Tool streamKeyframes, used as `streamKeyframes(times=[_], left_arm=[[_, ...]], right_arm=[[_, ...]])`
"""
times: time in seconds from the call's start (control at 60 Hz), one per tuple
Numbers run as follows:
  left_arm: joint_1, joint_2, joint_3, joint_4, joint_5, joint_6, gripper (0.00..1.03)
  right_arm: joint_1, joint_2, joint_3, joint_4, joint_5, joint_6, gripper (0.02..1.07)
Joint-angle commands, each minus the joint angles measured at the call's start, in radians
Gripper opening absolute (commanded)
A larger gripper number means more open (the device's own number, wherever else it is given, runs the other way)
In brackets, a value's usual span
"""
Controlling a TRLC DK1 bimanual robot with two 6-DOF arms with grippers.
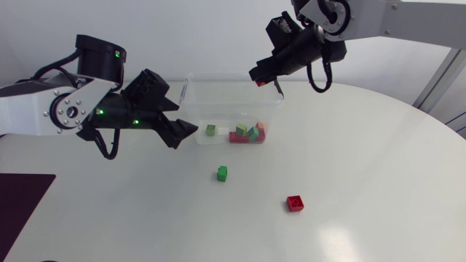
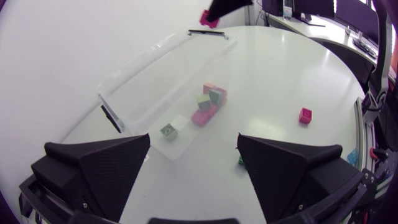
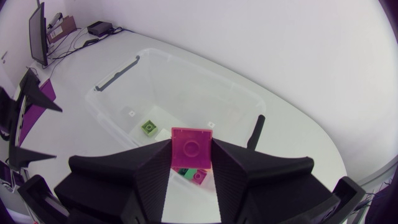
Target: Pick up the duplo bricks and place them in the container
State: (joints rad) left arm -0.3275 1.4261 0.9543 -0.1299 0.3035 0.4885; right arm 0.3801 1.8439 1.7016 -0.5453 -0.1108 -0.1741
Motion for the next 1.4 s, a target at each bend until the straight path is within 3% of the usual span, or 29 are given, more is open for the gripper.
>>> streamKeyframes(times=[0.0,0.033,0.133,0.183,0.333,0.467,0.767,0.933,1.05,1.183,1.35,1.367,1.383], left_arm=[[-0.018,0.008,-0.035,-0.010,0.014,0.076,0.98],[-0.024,0.017,-0.034,-0.013,0.014,0.084,0.98],[-0.053,0.080,-0.034,-0.008,0.014,0.147,0.98],[-0.068,0.120,-0.028,-0.008,0.014,0.180,0.98],[-0.116,0.237,0.008,0.007,0.014,0.302,0.98],[-0.139,0.329,0.064,0.001,0.006,0.414,0.98],[-0.180,0.488,0.274,-0.200,-0.037,0.582,0.96],[-0.211,0.543,0.305,-0.238,-0.066,0.656,0.96],[-0.216,0.596,0.365,-0.335,-0.073,0.696,0.90],[-0.222,0.625,0.385,-0.349,-0.081,0.705,0.86],[-0.235,0.657,0.429,-0.375,-0.081,0.680,0.50],[-0.237,0.662,0.436,-0.384,-0.081,0.676,0.34],[-0.237,0.662,0.437,-0.386,-0.080,0.674,0.27]], right_arm=[[0.014,0.064,0.070,0.005,-0.006,0.030,0.36],[0.016,0.083,0.089,0.011,-0.004,0.033,0.40],[0.019,0.173,0.170,0.013,0.003,0.033,0.88],[0.019,0.195,0.190,0.013,0.007,0.025,1.03],[0.013,0.117,0.119,0.011,-0.001,-0.004,1.03],[-0.006,-0.094,-0.108,0.035,-0.035,-0.090,1.03],[-0.061,-0.417,-0.514,0.035,-0.125,-0.248,1.03],[-0.102,-0.474,-0.635,0.035,-0.150,-0.289,1.03],[-0.124,-0.502,-0.727,0.041,-0.156,-0.314,1.03],[-0.129,-0.508,-0.798,0.068,-0.161,-0.317,1.03],[-0.109,-0.479,-0.885,0.093,-0.119,-0.211,1.02],[-0.102,-0.479,-0.892,0.094,-0.109,-0.199,1.02],[-0.099,-0.479,-0.895,0.096,-0.102,-0.191,1.02]])
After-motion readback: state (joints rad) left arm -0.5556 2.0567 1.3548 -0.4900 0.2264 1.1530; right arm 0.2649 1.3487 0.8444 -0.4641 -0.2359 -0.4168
